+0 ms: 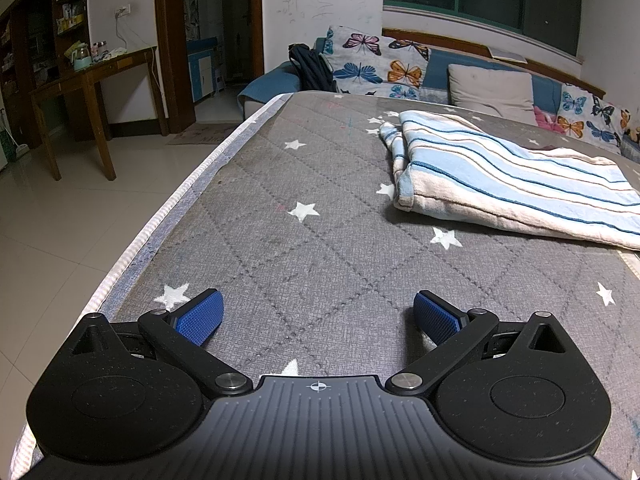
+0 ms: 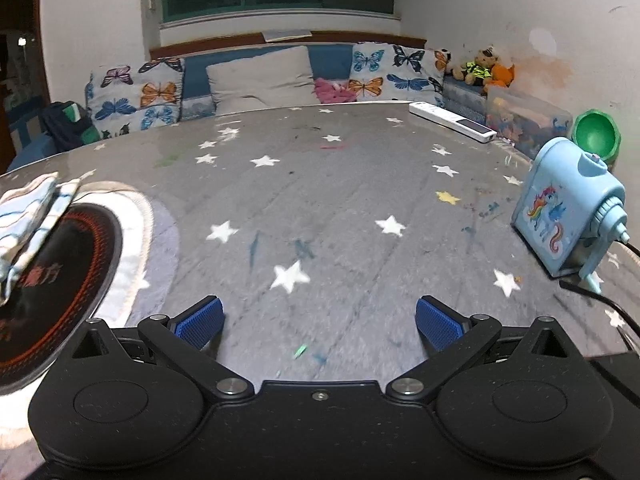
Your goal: Fold clothes
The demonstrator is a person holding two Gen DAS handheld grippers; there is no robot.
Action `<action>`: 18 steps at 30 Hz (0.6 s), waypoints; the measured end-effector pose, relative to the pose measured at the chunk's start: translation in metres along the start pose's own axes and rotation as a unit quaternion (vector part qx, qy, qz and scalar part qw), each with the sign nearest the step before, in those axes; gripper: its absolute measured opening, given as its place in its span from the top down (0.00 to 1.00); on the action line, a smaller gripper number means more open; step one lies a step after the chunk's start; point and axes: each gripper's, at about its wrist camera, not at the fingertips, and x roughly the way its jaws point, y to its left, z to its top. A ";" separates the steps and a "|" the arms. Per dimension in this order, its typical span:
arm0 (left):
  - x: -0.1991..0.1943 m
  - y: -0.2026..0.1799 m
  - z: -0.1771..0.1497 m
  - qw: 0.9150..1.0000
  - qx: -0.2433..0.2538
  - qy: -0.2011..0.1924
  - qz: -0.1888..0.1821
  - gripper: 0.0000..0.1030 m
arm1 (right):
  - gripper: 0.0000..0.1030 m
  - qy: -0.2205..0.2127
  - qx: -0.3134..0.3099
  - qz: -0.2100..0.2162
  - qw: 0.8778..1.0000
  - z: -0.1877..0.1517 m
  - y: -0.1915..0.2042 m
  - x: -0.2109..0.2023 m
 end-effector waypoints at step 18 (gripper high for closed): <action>0.000 0.000 0.000 1.000 0.000 0.000 0.000 0.01 | 0.00 -0.001 0.001 -0.005 1.000 0.003 -0.006 0.007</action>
